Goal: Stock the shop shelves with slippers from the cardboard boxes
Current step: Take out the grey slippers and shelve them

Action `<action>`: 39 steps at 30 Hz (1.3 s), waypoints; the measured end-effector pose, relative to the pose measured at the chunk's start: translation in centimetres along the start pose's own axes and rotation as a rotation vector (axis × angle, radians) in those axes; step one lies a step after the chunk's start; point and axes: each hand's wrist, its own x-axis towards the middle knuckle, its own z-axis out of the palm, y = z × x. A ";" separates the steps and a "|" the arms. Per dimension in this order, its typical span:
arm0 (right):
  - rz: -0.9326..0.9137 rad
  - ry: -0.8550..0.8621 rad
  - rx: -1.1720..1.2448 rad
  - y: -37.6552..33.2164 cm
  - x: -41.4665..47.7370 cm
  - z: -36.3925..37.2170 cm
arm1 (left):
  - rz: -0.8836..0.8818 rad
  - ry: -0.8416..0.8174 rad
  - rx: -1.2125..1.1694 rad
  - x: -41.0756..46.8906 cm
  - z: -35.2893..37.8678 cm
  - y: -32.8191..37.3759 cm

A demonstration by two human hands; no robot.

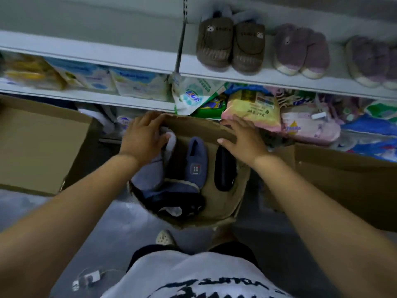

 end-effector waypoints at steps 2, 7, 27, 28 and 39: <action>0.051 -0.071 -0.002 -2.0 -2.0 1.9 | -0.011 -0.027 0.013 -3.1 -0.1 -2.2; 0.129 -0.260 0.072 -6.1 -5.7 6.6 | -0.104 -0.090 0.050 -10.0 1.0 -6.5; 0.324 -0.709 0.702 -10.2 3.3 21.0 | -0.607 -0.516 -0.253 -12.7 11.1 -10.1; 0.342 -0.743 0.741 -10.3 4.0 21.4 | -0.632 -0.511 -0.272 -12.7 11.3 -10.1; 0.574 -0.573 1.017 -7.6 3.7 22.7 | -0.851 -0.418 -0.531 -14.4 12.2 -10.7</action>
